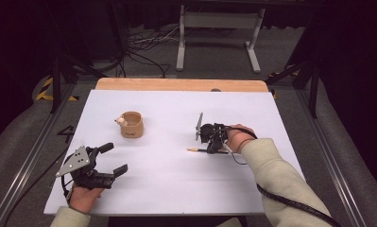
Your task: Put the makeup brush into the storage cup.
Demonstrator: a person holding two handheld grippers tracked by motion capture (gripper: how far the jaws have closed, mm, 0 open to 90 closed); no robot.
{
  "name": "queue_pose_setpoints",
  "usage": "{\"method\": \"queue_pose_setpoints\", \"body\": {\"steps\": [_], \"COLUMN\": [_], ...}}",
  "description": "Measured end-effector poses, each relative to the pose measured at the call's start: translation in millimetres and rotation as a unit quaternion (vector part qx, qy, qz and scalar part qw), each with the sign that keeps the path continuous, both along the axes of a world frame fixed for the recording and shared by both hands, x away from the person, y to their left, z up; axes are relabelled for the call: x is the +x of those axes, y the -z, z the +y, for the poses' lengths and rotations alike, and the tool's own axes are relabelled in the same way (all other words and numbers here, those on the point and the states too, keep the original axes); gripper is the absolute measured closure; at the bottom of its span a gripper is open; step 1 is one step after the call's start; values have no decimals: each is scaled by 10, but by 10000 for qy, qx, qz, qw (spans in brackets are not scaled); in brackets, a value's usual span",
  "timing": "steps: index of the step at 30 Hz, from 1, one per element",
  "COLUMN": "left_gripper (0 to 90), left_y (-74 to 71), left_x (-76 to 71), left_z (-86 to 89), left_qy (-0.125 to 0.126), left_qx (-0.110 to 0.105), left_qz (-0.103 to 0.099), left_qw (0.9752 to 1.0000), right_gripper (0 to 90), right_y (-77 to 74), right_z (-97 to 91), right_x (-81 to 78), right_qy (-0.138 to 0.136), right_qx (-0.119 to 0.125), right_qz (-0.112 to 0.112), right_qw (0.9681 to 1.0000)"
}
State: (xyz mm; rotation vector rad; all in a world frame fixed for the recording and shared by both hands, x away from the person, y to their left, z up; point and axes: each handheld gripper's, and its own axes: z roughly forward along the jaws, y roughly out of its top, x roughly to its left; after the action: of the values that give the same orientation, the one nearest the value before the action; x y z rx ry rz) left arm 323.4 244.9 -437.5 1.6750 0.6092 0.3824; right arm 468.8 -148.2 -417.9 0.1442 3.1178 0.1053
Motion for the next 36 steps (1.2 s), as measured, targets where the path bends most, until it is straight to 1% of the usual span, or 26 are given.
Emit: {"method": "queue_pose_setpoints", "body": {"steps": [1, 2, 6, 7, 9, 10, 12, 13, 14, 16, 17, 18, 19, 20, 22, 24, 25, 26, 27, 28, 29, 30, 31, 32, 34, 36], "left_gripper": [50, 47, 45, 50, 51, 51, 52, 51, 46, 35, 31, 28, 24, 21, 20, 21, 21, 21, 21, 21, 28, 28, 28, 28, 31, 31], "left_y": [1, 3, 27, 34, 35, 36, 37, 41, 44, 49, 51, 48, 45, 41, 33, 29, 28, 28, 28, 30, 36, 41, 48, 56, 49, 31], "left_x": [2, 4, 20, 25, 27, 26, 33, 37, 44, 51, 53, 58, 59, 55, 55, 60, 63, 63, 69, 79, 85, 92, 109, 110, 111, 105], "left_z": [0, 1, -6, -16, -22, -29, -43, -53, -64, -88, -99, -107, -110, -120, -129, -130, -128, -128, -125, -117, -117, -116, -111, -111, -109, -115], "left_qy": [-8, -8, 106, 143, 170, 194, 182, 203, 244, 246, 247, 267, 249, 230, 166, 136, 134, 134, 124, 162, 163, 174, 207, 208, 196, 199], "left_qx": [8, 22, -14, 54, 56, 34, 75, 90, 132, 233, 210, 193, 184, 155, 191, 167, 135, 135, 86, 59, 18, 9, 0, -70, -92, -95], "left_qz": [-22, -34, 37, -24, -58, -54, -110, -86, -62, -98, -103, -130, -164, -170, -227, -231, -211, -211, -175, -141, -104, -71, -46, -9, -62, -134], "left_qw": [10000, 10000, 9999, 9999, 9998, 9998, 9997, 9997, 9996, 9994, 9994, 9994, 9994, 9995, 9994, 9995, 9996, 9996, 9997, 9998, 9998, 9998, 9998, 9998, 9997, 9997], "right_gripper": [831, 833, 839, 841, 842, 843, 843, 844, 844, 843, 843, 844, 843, 843, 843, 843, 843, 843, 843, 843, 843, 843, 843, 843, 843, 843], "right_y": [-4, 3, -2, -5, -15, -26, -65, -91, -112, -159, -181, -216, -269, -298, -393, -473, -504, -504, -534, -569, -615, -615, -622, -636, -649, -655], "right_z": [9, 13, 23, 22, 23, 22, 22, 22, 21, 16, 10, 7, -4, -10, -37, -58, -65, -65, -71, -80, -96, -96, -100, -110, -131, -153], "right_x": [3, 1, -7, -23, -28, -37, -46, -54, -57, -73, -79, -89, -106, -117, -144, -179, -194, -194, -212, -230, -271, -271, -276, -299, -323, -350], "right_qy": [-18, 3, 0, -9, -38, -28, -19, 3, -9, 3, -9, 1, 0, 26, 60, 110, 122, 122, 133, 119, 162, 162, 117, 150, 159, 219], "right_qx": [-63, -32, -83, -68, -83, -16, 74, 127, 139, 185, 286, 339, 482, 558, 810, 1051, 1139, 1139, 1224, 1357, 1560, 1560, 1663, 1778, 2031, 2282], "right_qz": [15, 11, -24, -83, -119, -159, -201, -224, -244, -304, -332, -369, -422, -438, -532, -597, -648, -648, -677, -714, -758, -758, -777, -815, -857, -849], "right_qw": [10000, 10000, 10000, 9999, 9999, 9999, 9998, 9997, 9996, 9994, 9990, 9987, 9979, 9975, 9953, 9926, 9913, 9913, 9901, 9881, 9847, 9847, 9829, 9806, 9753, 9696]}}
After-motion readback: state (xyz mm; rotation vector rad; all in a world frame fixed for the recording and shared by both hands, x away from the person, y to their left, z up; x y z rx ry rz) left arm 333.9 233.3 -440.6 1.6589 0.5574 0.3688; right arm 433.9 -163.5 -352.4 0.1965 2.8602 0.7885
